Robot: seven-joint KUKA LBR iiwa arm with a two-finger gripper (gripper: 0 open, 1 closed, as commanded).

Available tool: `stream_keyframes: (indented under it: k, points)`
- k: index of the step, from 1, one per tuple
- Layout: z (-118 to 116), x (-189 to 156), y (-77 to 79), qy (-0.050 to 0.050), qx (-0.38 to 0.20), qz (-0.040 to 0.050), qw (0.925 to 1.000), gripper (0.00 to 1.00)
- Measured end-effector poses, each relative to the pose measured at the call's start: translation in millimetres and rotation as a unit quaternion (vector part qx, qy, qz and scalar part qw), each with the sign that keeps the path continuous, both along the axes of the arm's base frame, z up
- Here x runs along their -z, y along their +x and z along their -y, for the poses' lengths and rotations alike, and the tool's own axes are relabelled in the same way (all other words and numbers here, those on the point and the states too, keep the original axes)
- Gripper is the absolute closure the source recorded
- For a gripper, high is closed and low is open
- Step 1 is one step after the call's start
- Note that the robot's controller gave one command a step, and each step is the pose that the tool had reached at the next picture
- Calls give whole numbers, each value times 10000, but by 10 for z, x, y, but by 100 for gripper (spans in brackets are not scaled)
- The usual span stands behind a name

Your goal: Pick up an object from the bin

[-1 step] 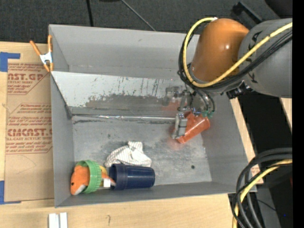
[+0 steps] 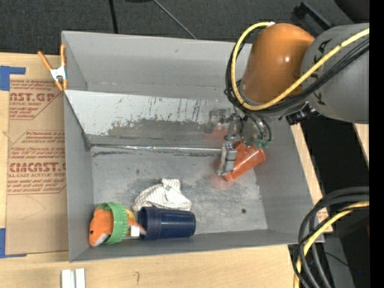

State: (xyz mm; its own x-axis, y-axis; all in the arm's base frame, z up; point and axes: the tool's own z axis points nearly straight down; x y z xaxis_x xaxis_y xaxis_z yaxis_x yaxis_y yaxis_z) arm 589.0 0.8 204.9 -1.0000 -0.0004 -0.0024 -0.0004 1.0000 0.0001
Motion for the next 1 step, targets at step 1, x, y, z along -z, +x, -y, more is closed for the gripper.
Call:
stream_keyframes:
  k: [1]
  points:
    - [-67,447,-47,-4,-360,25,9993,0]
